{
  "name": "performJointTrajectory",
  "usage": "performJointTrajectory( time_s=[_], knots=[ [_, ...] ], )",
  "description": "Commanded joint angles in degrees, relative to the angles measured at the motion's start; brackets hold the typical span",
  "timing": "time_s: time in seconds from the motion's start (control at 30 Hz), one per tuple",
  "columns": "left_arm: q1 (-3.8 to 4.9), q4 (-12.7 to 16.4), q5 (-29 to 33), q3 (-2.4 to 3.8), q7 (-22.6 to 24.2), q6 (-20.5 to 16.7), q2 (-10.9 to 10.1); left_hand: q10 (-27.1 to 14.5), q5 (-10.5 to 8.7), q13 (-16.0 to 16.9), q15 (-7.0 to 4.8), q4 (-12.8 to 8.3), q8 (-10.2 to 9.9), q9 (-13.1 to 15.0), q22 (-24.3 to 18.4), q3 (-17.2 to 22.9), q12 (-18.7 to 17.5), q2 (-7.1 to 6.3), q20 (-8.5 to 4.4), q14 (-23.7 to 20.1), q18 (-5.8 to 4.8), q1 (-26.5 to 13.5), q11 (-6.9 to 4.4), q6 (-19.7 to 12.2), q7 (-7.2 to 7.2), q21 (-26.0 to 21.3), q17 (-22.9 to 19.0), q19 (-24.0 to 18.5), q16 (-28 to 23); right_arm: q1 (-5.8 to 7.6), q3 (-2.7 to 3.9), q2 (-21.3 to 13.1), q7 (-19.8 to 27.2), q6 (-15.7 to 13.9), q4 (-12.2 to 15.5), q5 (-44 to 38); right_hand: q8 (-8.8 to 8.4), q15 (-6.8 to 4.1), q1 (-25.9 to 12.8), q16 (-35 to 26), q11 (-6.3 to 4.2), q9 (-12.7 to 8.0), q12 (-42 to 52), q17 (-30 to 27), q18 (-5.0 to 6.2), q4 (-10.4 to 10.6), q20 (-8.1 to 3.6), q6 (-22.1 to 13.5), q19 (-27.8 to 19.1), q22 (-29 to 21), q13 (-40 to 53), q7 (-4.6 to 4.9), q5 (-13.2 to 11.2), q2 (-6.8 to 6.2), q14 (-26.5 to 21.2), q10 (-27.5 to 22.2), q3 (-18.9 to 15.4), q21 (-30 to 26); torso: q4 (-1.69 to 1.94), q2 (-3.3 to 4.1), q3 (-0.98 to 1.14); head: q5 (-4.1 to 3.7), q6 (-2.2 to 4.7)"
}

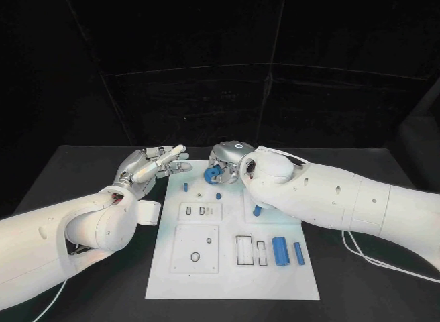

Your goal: Assemble the parts on the task board

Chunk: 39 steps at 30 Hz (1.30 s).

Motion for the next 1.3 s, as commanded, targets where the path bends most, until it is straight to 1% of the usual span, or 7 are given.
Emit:
performJointTrajectory(
  time_s=[0.03, 0.43, 0.73, 0.93, 1.0, 1.13, 1.3],
  knots=[
    [0.09, 0.1, -0.3, 0.03, 0.2, 0.7, 0.1, 0.0, 0.17, 0.0, 0.06, -0.3, -0.4, -0.1, -0.1, -0.1, -0.2, 0.07, 0.18, 0.4, 0.83, 0.6, 0.19, 0.1, 1.03, -0.3, 0.1, 0.4, -0.3, -0.02, -0.05, 0.1, 0.0, 2.4, -0.6, -0.8, -0.12, -0.23, -0.7, -0.4, 0.32, 0.1, -0.6, -0.3, -1.16, -0.1, 0.00, 0.1, 0.2, -0.1, -0.3, -0.15, -0.1, -0.21, 2.3, -0.1, 0.4, 0.2, 0.01, -0.03, 0.01, 0.05, -0.10],
    [0.09, 0.0, -0.3, 0.03, 0.0, 0.9, 0.0, 0.0, 0.17, 0.0, 0.06, -0.3, -0.4, -0.1, -0.1, -0.1, -0.2, 0.07, 0.18, 0.4, 0.83, 0.6, 0.19, 0.1, 1.03, -0.3, 0.1, 0.4, -0.3, -0.06, -0.07, 0.2, -0.4, 2.7, -1.3, -0.5, -3.13, 0.44, -5.9, -1.2, 1.13, 0.1, -1.4, -1.3, -1.06, 1.7, 0.63, -3.9, -0.2, -0.9, -1.6, 0.54, -3.9, -1.98, 2.1, -0.8, -4.6, -0.3, -0.01, 0.00, 0.00, -0.04, -0.14],
    [0.09, 0.0, -0.3, 0.03, -0.2, 1.0, 0.0, 0.0, 0.17, -0.1, 0.06, -0.4, -0.4, -0.1, -0.1, 0.0, -0.3, 0.11, 0.17, 0.4, 0.82, 0.7, 0.19, 0.1, 1.03, -0.3, 0.1, 0.4, -0.4, -0.07, -0.07, 0.2, -0.5, 3.1, -1.4, 1.0, -4.22, 0.93, -7.9, -1.1, 1.62, 0.2, -0.9, -0.7, -1.03, 6.9, 1.02, -4.8, 0.0, -0.9, -1.3, 0.95, -2.3, 0.22, 2.2, -1.1, -14.6, -0.3, -0.04, -0.03, -0.01, -0.13, -0.21],
    [0.09, 0.0, -0.3, 0.03, -0.3, 1.0, 0.0, 0.0, 0.17, -0.1, 0.06, -0.4, -0.4, -0.1, -0.1, 0.0, -0.3, 0.12, 0.17, 0.4, 0.82, 0.7, 0.19, 0.1, 1.03, -0.3, 0.1, 0.4, -0.4, -0.07, -0.08, -0.1, -0.7, 3.5, -1.4, 1.8, -4.23, 0.91, -11.0, -0.8, 1.64, 0.3, -0.2, -0.2, -1.12, 7.2, 1.11, -4.4, 0.2, -0.6, -0.7, 0.97, 1.1, 2.30, 2.3, -0.9, -18.5, -0.1, -0.02, -0.02, 0.00, -0.18, -0.14],
    [0.09, 0.0, -0.3, 0.03, -0.3, 1.0, 0.0, 0.0, 0.17, -0.1, 0.06, -0.4, -0.4, -0.1, -0.1, 0.0, -0.3, 0.12, 0.17, 0.4, 0.82, 0.7, 0.19, 0.1, 1.03, -0.3, 0.1, 0.4, -0.4, -0.07, -0.08, -0.7, -0.2, 1.4, -0.9, 2.1, -4.26, 0.92, -11.4, -0.8, 1.64, 0.3, 0.0, -0.1, -1.14, 7.3, 1.12, -4.3, 0.2, -0.5, -0.4, 0.98, 1.4, 2.69, 2.4, -0.8, -19.4, 0.0, -0.04, -0.04, 0.00, -0.13, -0.10],
    [0.09, -0.1, -0.3, 0.03, -0.3, 1.0, -0.2, -0.1, 0.17, -0.1, 0.08, -0.5, -0.5, -0.1, -0.1, 0.0, -0.3, 0.17, 0.18, 0.4, 0.81, 0.7, 0.21, 0.0, 1.05, -0.3, 0.1, 0.4, -0.4, -0.11, -0.10, -3.1, 4.2, -7.6, 1.1, 5.5, -4.01, 0.80, -10.2, 0.0, 1.48, 0.3, 1.7, 1.2, -1.22, 6.9, 1.03, -3.7, 0.7, 0.1, 1.5, 0.79, 2.7, 3.17, 2.7, 0.3, -20.6, 0.3, -0.11, -0.12, 0.05, -0.08, 0.02],
    [0.10, -0.2, -0.3, 0.03, -0.2, 1.0, -0.4, -0.1, 0.17, -0.1, 0.08, -0.5, -0.5, -0.1, -0.1, 0.0, -0.3, 0.20, 0.18, 0.4, 0.81, 0.7, 0.20, 0.1, 1.04, -0.3, 0.1, 0.4, -0.4, -0.10, -0.10, -9.1, 15.8, -12.7, 5.0, 15.5, -3.79, 0.42, -1.5, 0.5, 1.06, 0.3, 1.8, 1.9, -1.32, 2.3, 0.68, -3.0, 1.1, 0.6, 1.8, 0.51, 4.0, 4.84, 2.8, 0.3, -18.4, 0.6, -0.23, -0.19, 0.00, -0.28, 0.34]
  ],
)
